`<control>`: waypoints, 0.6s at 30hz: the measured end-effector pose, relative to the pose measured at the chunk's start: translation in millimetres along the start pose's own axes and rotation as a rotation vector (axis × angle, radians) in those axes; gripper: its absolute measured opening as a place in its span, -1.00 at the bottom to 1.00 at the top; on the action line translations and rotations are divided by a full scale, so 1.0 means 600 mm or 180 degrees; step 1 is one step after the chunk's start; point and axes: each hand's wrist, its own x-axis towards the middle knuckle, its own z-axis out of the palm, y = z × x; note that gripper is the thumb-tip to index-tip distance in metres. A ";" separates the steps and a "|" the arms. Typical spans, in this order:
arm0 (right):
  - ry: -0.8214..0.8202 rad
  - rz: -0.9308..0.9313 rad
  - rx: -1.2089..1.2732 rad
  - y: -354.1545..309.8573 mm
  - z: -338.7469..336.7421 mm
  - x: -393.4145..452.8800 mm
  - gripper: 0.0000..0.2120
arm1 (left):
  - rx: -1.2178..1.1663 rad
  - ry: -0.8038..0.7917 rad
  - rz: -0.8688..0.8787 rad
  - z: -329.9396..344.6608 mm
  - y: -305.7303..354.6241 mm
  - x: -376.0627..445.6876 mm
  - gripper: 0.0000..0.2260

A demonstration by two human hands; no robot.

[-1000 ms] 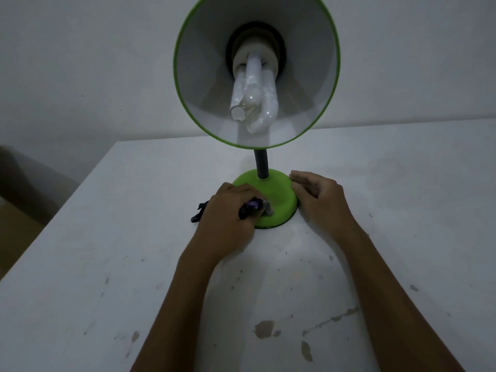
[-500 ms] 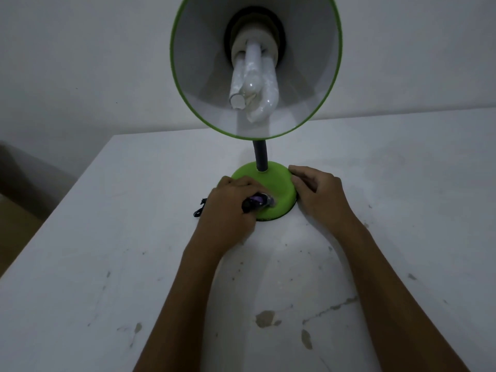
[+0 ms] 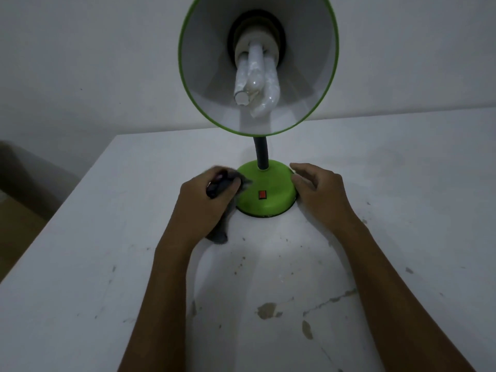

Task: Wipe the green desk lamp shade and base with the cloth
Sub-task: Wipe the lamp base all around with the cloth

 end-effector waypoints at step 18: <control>-0.0732 0.0517 0.1031 -0.136 0.031 -0.166 -0.67 | -0.1920 -0.0050 -0.1079 0.027 0.099 -0.096 -0.56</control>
